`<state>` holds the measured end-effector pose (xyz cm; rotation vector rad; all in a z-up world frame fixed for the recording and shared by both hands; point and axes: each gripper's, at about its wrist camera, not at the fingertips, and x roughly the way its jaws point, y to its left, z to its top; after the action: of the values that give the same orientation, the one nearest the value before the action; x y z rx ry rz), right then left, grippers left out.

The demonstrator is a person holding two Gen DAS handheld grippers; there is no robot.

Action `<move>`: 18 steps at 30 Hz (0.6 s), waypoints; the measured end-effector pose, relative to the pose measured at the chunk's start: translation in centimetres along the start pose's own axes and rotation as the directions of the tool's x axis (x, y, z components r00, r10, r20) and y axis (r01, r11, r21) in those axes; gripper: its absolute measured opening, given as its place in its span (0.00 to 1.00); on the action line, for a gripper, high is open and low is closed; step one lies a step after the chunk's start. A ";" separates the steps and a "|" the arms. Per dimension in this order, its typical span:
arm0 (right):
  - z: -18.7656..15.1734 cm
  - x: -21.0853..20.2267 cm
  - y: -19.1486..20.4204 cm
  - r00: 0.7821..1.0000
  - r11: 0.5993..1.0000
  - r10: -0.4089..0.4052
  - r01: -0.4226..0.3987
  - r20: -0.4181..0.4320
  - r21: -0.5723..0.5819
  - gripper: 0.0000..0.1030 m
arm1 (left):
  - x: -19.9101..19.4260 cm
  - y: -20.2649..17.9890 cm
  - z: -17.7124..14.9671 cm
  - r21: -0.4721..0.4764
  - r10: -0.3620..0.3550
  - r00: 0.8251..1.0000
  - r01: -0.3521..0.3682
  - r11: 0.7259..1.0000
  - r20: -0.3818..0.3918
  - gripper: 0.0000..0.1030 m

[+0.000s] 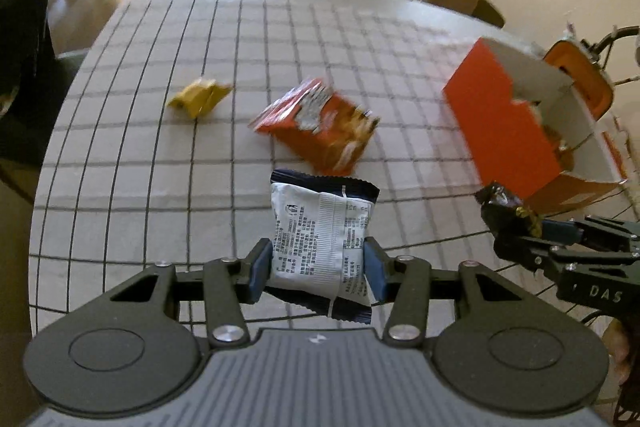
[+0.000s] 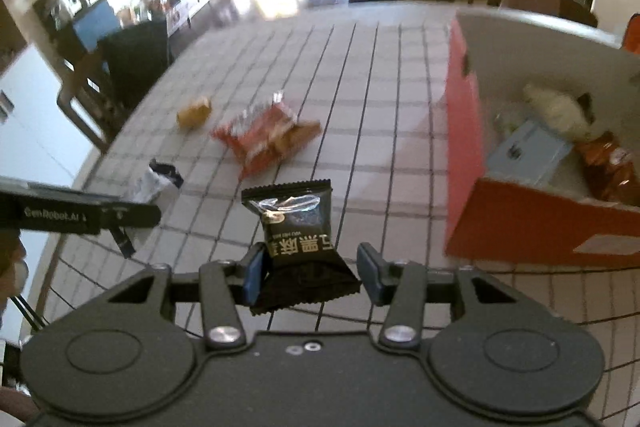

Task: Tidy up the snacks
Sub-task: 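Carry the silver-white and black packets into the orange box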

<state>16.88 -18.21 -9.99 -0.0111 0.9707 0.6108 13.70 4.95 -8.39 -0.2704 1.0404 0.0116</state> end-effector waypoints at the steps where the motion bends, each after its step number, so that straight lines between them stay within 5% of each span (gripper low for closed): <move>1: 0.2 -0.8 -0.2 1.000 1.000 0.000 0.000 0.022 0.003 0.46 | -0.4 -0.5 0.2 0.003 -0.006 1.000 0.006 1.000 0.010 0.46; 18: 2.5 -7.8 -7.9 0.971 0.995 -0.075 0.058 0.229 0.082 0.46 | -2.6 -12.7 4.5 0.130 -0.107 0.985 0.089 0.988 0.137 0.46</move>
<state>19.45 -27.87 -4.54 0.0922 0.7626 0.5009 17.89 -6.00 -1.28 -0.2052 0.8803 -0.1204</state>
